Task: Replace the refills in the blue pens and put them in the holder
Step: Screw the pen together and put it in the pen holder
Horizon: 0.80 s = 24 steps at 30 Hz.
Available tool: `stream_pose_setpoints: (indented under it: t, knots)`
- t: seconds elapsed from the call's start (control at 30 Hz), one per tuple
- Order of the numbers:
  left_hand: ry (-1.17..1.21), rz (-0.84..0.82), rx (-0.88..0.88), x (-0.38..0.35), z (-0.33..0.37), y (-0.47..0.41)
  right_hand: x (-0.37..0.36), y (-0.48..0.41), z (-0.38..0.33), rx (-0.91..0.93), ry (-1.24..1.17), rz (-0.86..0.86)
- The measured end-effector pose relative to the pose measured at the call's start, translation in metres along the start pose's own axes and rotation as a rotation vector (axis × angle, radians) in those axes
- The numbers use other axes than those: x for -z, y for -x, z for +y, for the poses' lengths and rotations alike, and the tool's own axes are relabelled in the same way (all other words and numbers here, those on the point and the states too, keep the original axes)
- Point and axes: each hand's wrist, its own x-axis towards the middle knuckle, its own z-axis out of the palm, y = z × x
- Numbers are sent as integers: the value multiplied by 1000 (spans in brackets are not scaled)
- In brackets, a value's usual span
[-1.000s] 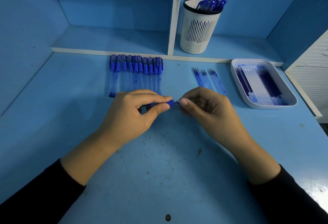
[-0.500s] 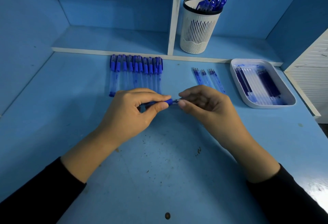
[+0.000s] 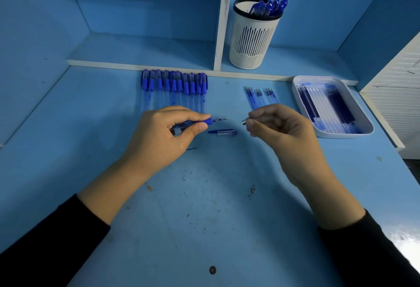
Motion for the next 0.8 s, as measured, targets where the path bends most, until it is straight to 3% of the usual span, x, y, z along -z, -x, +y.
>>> stream_pose_setpoints:
  t: [0.13,0.33,0.47,0.67,0.8]
  knots:
    - [-8,7,1,0,-1,0,-3,5,9,47,362,-65]
    - [7,-1,20,-3,-2,2,-10,9,14,188,611,-125]
    - [14,-12,29,-4,0,3,-10,9,14,188,614,-126]
    - [12,-33,10,-4,3,4,-4,9,7,183,436,-51]
    - [8,-41,-13,-6,5,5,-13,12,6,211,363,-104]
